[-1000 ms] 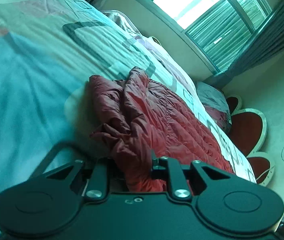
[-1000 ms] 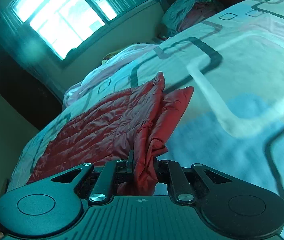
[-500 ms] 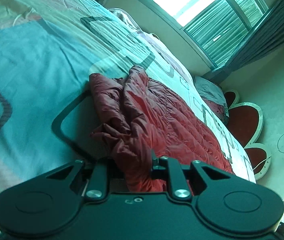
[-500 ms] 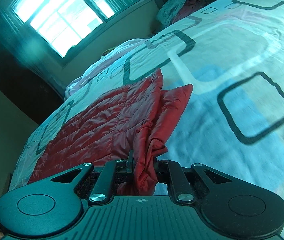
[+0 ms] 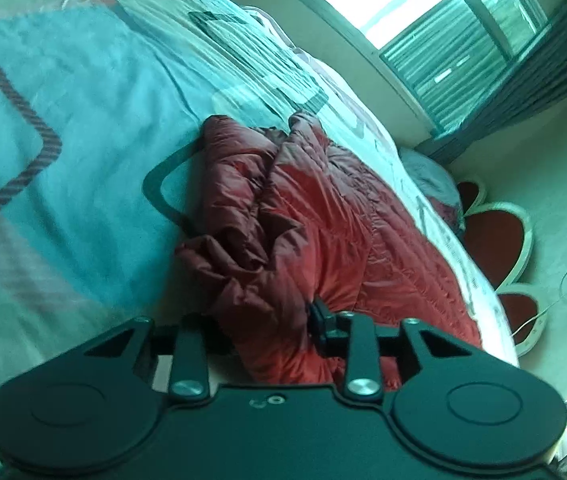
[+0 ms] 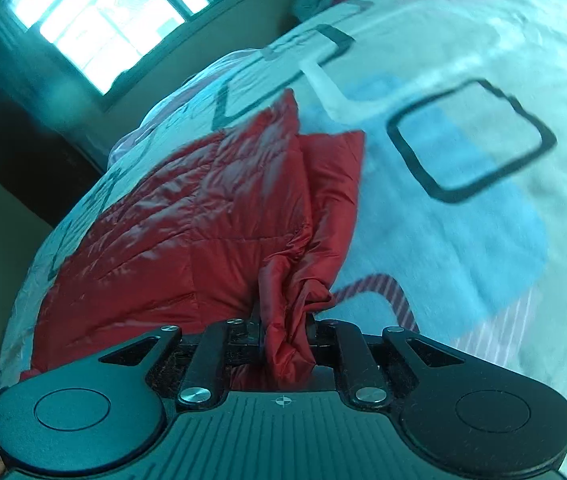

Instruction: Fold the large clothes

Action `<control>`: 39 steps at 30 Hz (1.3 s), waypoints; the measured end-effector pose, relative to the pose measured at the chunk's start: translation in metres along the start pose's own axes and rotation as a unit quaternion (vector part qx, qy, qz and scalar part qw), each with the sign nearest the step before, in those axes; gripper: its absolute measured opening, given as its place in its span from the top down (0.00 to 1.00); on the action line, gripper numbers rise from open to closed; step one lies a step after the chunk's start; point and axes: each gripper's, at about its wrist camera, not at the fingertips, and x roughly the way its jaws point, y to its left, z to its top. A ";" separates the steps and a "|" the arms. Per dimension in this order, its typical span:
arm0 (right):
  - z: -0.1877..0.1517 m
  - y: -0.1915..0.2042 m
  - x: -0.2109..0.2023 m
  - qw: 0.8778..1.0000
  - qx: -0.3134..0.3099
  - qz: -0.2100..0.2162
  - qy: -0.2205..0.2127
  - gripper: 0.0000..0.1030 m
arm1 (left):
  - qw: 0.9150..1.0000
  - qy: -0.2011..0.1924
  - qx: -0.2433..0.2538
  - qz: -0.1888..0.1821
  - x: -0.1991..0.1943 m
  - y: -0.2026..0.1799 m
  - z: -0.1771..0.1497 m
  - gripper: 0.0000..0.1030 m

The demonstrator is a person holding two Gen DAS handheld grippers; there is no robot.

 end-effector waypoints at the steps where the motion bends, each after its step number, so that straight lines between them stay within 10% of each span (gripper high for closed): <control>1: -0.001 -0.003 -0.002 1.000 0.006 0.003 -0.004 0.79 | 1.000 0.000 -0.006 0.001 -0.004 0.001 0.000 0.61; 6: -0.005 -0.012 -0.034 0.998 0.011 -0.041 -0.048 0.28 | 0.998 -0.018 0.013 0.065 -0.041 -0.008 -0.004 0.09; 9: -0.011 -0.018 -0.061 0.994 0.011 -0.065 -0.086 0.23 | 0.998 -0.021 -0.002 0.066 -0.053 -0.002 -0.011 0.21; 15: -0.023 -0.012 -0.087 0.995 0.012 -0.035 -0.092 0.49 | 0.998 -0.029 -0.013 0.060 -0.054 -0.001 -0.019 0.22; 20: -0.023 0.029 -0.073 0.996 -0.021 -0.019 -0.081 0.91 | 0.998 -0.030 -0.018 0.051 -0.043 -0.005 -0.014 0.22; 35: -0.030 0.144 -0.001 0.995 -0.099 0.025 -0.021 0.91 | 0.999 -0.021 -0.045 -0.009 -0.011 0.006 0.010 0.34; 39: -0.035 0.167 0.014 0.992 -0.125 0.024 -0.009 0.91 | 0.998 -0.001 -0.057 -0.041 0.002 0.014 0.013 0.75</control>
